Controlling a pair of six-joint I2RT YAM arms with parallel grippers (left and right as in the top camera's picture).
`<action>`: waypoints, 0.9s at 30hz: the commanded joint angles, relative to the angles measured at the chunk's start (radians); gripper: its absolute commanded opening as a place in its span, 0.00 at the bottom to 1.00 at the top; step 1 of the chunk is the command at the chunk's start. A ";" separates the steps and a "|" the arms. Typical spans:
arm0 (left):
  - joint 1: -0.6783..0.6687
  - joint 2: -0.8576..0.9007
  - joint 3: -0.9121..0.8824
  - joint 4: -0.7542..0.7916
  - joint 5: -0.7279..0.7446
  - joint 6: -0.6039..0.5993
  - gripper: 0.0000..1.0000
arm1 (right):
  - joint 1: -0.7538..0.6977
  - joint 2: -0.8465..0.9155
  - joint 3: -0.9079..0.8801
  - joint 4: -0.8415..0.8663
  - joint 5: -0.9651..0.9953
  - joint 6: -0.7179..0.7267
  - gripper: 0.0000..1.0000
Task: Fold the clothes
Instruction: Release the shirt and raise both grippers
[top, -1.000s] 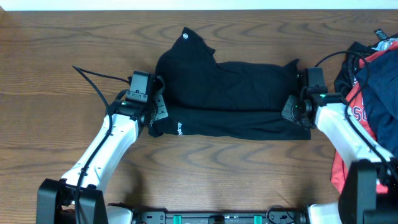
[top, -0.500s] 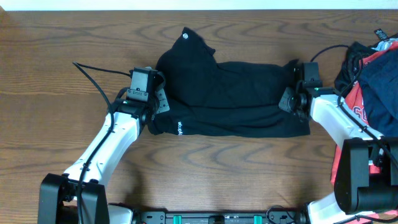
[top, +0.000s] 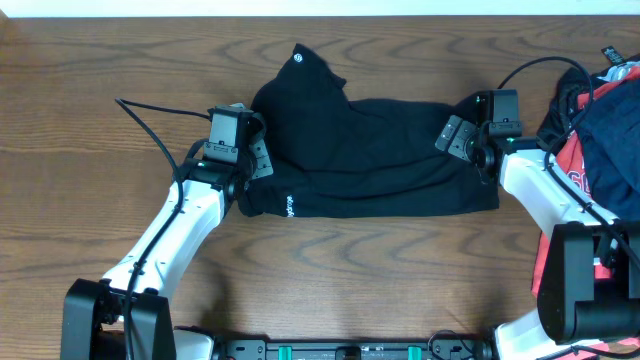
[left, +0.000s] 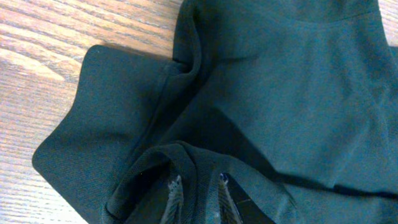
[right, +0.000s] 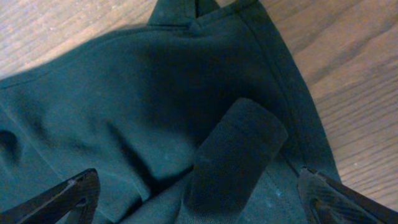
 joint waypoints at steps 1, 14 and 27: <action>0.005 0.005 0.023 -0.002 0.030 0.016 0.22 | -0.004 0.000 0.068 -0.037 0.014 -0.089 0.99; 0.003 0.006 0.275 -0.282 0.043 0.073 0.22 | 0.005 0.000 0.583 -0.652 0.065 -0.174 0.99; 0.003 0.260 0.566 -0.533 0.073 0.138 0.22 | 0.002 0.251 0.718 -0.846 -0.047 -0.233 0.99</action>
